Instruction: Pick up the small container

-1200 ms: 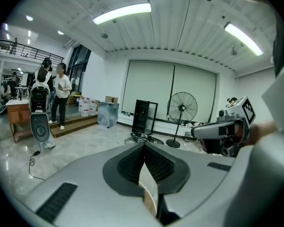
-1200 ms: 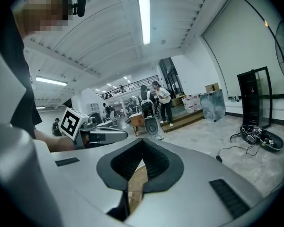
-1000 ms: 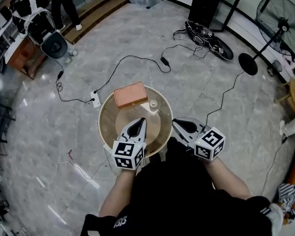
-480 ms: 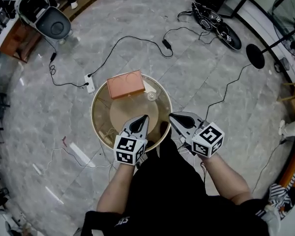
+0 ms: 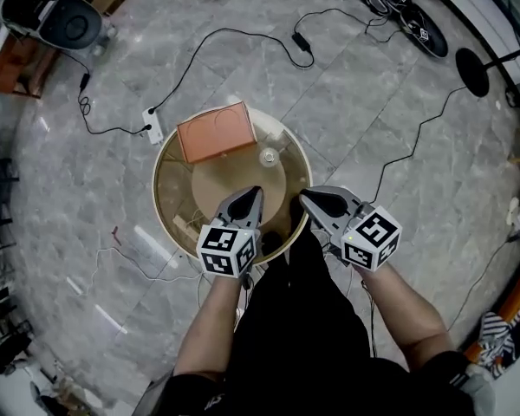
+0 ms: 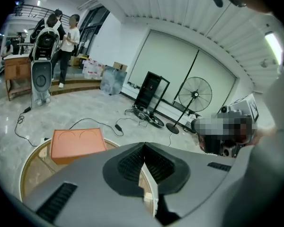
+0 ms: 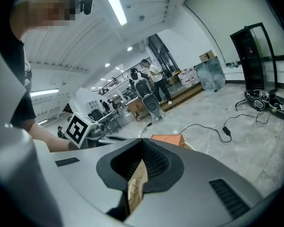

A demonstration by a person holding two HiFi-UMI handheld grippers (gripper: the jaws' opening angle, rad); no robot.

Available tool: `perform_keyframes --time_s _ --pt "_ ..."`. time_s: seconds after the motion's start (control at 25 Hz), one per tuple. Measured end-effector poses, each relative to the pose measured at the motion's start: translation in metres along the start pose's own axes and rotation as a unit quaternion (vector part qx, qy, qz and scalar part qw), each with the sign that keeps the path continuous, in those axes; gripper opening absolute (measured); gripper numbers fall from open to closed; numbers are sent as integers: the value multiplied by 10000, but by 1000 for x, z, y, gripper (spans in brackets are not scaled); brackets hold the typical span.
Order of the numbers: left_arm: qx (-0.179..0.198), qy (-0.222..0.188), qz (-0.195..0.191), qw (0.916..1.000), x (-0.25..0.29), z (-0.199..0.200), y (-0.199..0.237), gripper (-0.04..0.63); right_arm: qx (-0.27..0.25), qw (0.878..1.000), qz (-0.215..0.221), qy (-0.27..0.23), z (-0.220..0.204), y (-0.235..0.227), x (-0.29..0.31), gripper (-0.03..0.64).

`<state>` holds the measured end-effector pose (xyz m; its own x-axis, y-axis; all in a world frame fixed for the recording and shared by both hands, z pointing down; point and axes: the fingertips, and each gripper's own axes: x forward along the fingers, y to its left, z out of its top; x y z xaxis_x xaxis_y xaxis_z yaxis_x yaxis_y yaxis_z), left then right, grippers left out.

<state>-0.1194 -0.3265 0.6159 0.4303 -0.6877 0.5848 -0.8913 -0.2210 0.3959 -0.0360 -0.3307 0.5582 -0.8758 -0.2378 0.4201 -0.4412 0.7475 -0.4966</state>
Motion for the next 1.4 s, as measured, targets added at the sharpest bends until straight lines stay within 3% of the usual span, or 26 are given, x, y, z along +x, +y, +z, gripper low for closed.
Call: perform_keyframes --time_s 0.2,0.36,0.48,0.56,0.72,1.04,1.4 --pt "251 369 88 9990 41 -29 24 15 104 9999 46 47 -26 -37 25 14" --pt "570 202 288 9978 67 -42 44 17 150 9997 147 150 -45 -55 46 14" --pt "456 -28 432 9980 88 -52 66 19 139 9994 156 293 -62 -70 65 14" --pt "424 -89 443 9981 101 -63 77 138 72 9989 230 397 -77 -77 77 14" --pt "734 -45 316 9968 125 -90 88 222 40 9986 226 476 -101 -89 91 14" --pt "891 -236 227 9955 167 -132 111 330 196 9974 149 678 -157 -121 104 14" --pt "1089 -456 127 9929 212 -141 121 339 137 9958 158 892 -190 -166 136 14"
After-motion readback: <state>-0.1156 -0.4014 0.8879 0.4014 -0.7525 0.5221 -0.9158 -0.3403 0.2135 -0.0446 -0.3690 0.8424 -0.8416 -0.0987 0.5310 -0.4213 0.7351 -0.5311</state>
